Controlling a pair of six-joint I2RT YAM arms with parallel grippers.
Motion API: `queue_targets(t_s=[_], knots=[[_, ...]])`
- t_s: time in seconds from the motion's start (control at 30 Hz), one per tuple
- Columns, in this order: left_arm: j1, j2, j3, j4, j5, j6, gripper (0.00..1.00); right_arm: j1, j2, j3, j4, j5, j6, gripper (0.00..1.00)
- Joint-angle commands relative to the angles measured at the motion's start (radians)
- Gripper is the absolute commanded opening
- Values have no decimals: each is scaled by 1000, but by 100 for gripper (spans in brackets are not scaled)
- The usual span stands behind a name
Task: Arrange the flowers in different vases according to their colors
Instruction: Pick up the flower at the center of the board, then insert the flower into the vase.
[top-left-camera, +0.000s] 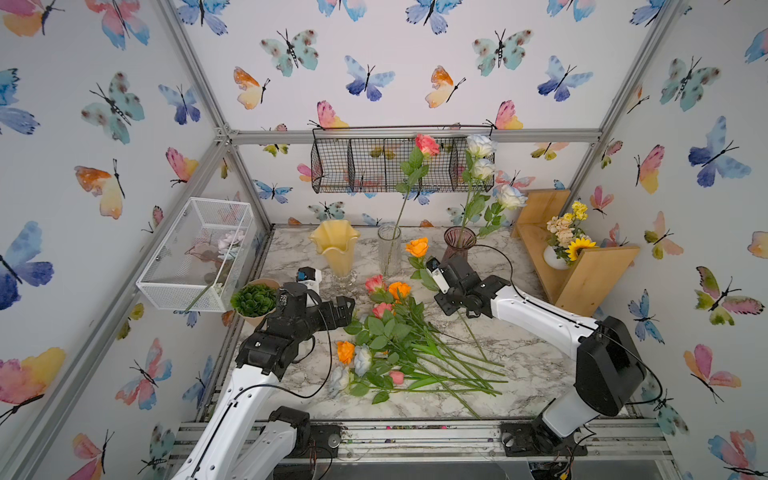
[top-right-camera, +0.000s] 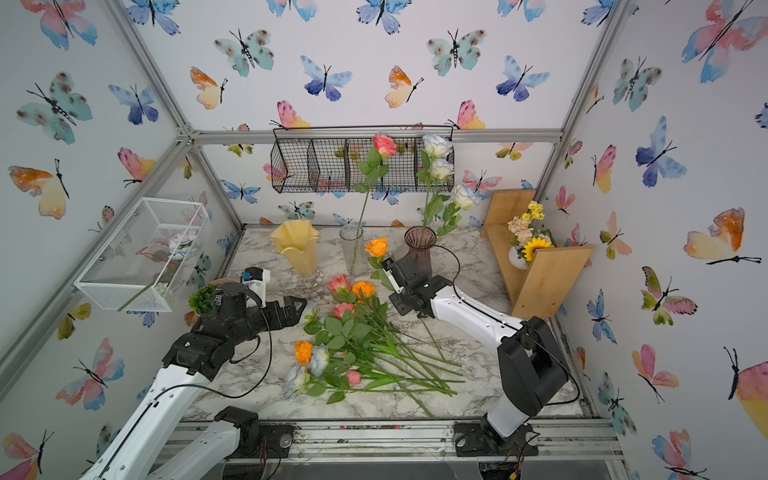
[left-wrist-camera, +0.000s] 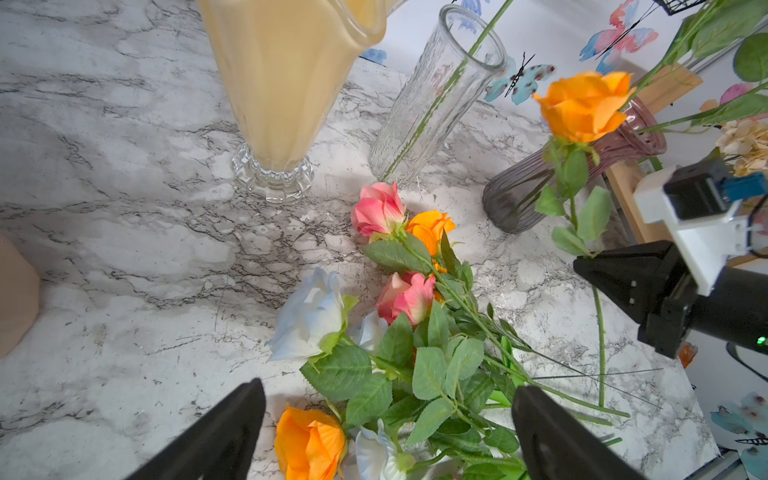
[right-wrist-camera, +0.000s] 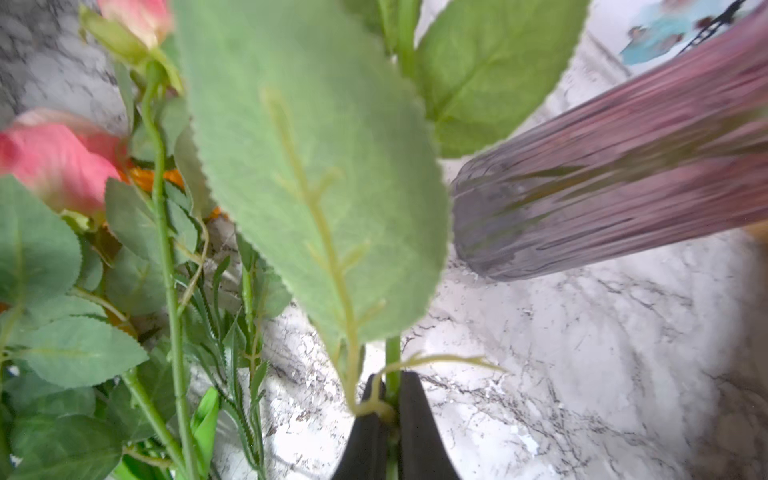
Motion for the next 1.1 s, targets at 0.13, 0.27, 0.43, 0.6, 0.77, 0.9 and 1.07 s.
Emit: queue_targets(t_s=[0.13, 0.27, 0.43, 0.6, 0.77, 0.9, 1.07], knots=[[6, -9, -10, 7, -6, 9, 99, 3, -151, -38, 277, 56, -5, 2], [5, -8, -11, 7, -5, 9, 99, 3, -163, 27, 323, 40, -9, 2], [6, -18, -11, 7, -11, 9, 99, 3, -140, 146, 380, -26, 4, 2], [7, -27, -10, 9, -15, 7, 99, 3, -111, 227, 526, -124, 40, 2], [16, -30, -11, 9, -17, 6, 99, 3, -30, 269, 836, -270, 91, 2], [18, -38, -12, 11, -20, 4, 99, 4, 85, 356, 1048, -358, 158, 2], [19, -38, -14, 12, -22, 4, 99, 13, 257, 526, 1203, -388, 220, 2]])
